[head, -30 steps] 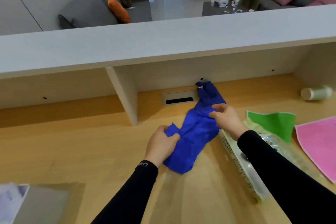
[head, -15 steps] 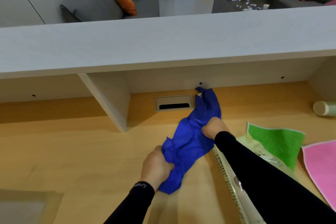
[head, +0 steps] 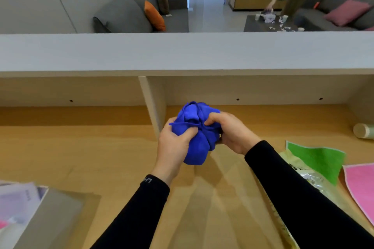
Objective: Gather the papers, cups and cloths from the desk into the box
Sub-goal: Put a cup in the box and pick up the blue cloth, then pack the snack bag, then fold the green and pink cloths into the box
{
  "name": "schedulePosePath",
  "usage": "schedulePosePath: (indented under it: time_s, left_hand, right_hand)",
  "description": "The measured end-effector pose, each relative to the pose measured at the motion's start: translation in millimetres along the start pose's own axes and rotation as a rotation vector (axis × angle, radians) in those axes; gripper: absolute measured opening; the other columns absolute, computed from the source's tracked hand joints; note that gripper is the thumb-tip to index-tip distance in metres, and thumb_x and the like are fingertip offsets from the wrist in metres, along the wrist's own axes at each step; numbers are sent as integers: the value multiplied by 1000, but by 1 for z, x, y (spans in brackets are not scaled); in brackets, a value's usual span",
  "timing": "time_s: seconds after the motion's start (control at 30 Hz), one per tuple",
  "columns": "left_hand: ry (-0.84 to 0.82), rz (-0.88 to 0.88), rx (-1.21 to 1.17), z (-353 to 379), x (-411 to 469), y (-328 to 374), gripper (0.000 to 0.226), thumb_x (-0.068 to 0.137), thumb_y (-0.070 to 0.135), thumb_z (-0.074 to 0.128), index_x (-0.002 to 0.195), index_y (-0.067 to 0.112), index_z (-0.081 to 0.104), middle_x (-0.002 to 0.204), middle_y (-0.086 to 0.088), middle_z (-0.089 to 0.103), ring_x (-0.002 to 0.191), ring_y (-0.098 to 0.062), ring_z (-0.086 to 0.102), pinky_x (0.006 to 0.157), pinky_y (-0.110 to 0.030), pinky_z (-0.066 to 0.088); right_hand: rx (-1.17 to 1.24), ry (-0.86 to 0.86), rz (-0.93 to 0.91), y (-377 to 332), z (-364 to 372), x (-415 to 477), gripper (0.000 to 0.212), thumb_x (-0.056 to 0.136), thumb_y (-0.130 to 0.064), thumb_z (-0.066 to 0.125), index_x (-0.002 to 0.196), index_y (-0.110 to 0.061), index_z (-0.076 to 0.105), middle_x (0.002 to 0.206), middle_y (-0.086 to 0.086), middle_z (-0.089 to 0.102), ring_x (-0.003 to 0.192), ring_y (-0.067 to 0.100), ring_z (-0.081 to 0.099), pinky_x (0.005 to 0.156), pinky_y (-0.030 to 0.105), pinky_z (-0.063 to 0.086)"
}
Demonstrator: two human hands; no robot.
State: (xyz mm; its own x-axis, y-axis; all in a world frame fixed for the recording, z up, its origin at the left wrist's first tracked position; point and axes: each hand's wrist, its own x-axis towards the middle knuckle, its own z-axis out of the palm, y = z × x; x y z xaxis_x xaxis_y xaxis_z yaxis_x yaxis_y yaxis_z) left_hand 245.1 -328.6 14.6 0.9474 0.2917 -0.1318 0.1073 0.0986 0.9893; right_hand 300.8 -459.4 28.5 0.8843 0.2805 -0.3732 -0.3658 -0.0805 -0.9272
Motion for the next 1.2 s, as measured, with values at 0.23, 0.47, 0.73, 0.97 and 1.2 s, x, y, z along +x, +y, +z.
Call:
schedulePosePath:
  time_s: [0.23, 0.47, 0.73, 0.97, 1.2]
  left_hand:
    - [184, 169, 21, -112, -38, 55, 24, 80, 10, 67, 91, 29, 59, 92, 7, 69, 84, -8, 66, 70, -22, 49]
    - [496, 349, 163, -252, -85, 103, 30, 77, 6, 66, 102, 23, 60, 91, 10, 67, 81, -3, 63, 68, -11, 48]
    - [689, 307, 278, -372, -132, 107, 36, 70, 13, 65, 107, 16, 63, 95, 3, 70, 86, -12, 66, 79, -29, 53]
    - [709, -8, 711, -410, -138, 54, 51, 79, 21, 63, 129, 17, 52, 131, -10, 54, 120, -29, 49, 98, -38, 40]
    - [492, 231, 478, -354, -118, 62, 32, 85, 17, 60, 117, 20, 60, 113, 3, 63, 108, -15, 58, 87, -25, 45]
  right_hand:
    - [-36, -155, -174, -38, 122, -36, 11, 84, -22, 54, 88, -17, 64, 75, 0, 65, 63, 14, 62, 46, 23, 47]
    - [87, -395, -131, -56, 274, -72, 12, 76, -26, 55, 80, -17, 62, 84, 11, 54, 79, 27, 50, 70, 39, 49]
    - [70, -600, -58, -41, 396, -101, 13, 82, -23, 51, 82, -16, 62, 66, 0, 62, 61, 20, 57, 63, 34, 54]
    - [-290, -486, 81, 8, 418, -95, 11, 86, -22, 52, 77, -17, 54, 80, 5, 53, 68, 17, 51, 70, 35, 44]
    - [-221, -284, -62, -3, 362, -90, 11, 89, -18, 51, 85, -17, 61, 102, 9, 64, 95, 21, 63, 78, 37, 50]
